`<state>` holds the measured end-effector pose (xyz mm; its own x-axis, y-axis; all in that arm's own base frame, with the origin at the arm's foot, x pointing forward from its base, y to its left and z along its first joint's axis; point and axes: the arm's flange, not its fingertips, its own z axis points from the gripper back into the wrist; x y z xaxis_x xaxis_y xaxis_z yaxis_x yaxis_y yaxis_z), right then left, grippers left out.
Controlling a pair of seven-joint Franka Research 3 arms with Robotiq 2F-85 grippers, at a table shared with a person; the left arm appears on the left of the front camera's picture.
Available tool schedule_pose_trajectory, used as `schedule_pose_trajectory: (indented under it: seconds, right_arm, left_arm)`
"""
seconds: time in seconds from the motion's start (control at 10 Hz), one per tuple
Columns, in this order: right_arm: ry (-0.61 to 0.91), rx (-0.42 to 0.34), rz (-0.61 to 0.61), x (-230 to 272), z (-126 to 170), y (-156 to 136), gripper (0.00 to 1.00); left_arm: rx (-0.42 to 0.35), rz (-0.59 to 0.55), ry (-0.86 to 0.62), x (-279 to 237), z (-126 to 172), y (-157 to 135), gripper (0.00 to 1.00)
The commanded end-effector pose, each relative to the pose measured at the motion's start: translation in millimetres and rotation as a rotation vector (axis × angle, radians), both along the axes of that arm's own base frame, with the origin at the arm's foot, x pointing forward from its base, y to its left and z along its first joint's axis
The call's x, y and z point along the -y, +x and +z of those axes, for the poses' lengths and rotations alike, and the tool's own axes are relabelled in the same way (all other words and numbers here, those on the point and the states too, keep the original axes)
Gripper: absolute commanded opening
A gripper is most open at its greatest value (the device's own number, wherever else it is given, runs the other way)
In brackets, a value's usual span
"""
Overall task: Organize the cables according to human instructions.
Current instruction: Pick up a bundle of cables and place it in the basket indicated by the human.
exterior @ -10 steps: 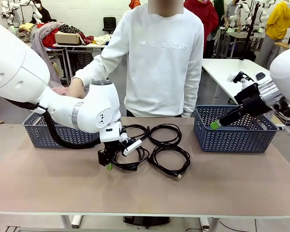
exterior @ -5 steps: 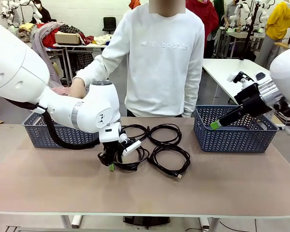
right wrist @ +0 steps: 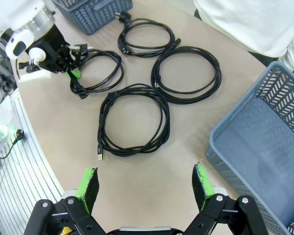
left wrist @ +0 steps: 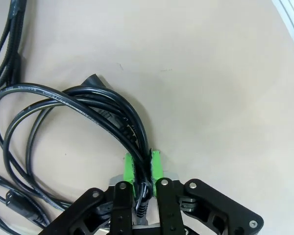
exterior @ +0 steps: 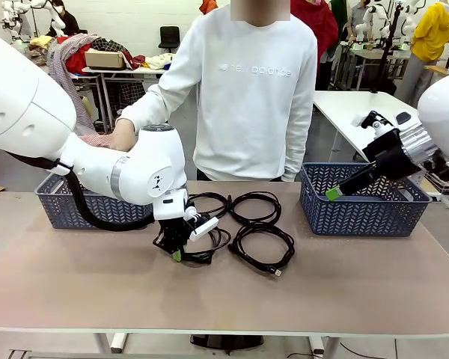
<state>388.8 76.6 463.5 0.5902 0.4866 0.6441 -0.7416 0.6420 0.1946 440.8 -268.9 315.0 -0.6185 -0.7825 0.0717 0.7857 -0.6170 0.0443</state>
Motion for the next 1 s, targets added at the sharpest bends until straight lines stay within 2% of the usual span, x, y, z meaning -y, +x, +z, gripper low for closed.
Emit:
schedule_pose_trajectory:
  seconds: [0.0, 0.1, 0.4, 0.6, 0.9]
  right_arm:
    - [0.024, 0.017, 0.023, 0, -1, 4, 1.0]
    - [0.024, 0.017, 0.023, 0, -1, 4, 1.0]
    - [0.024, 0.017, 0.023, 0, -1, 4, 1.0]
    - [0.024, 0.017, 0.023, 0, -1, 4, 1.0]
    - [0.024, 0.017, 0.023, 0, -1, 4, 1.0]
  left_arm:
    - [-0.036, -0.034, -0.007, -5, 12, -12, 0.0]
    - [-0.039, -0.04, -0.006, -8, 20, -17, 0.0]
    - [0.042, 0.025, -0.015, -11, 63, -23, 0.0]
    - [0.073, 0.078, -0.002, -10, 85, -13, 0.0]
    - [0.117, 0.219, 0.0, -19, 122, 13, 0.0]
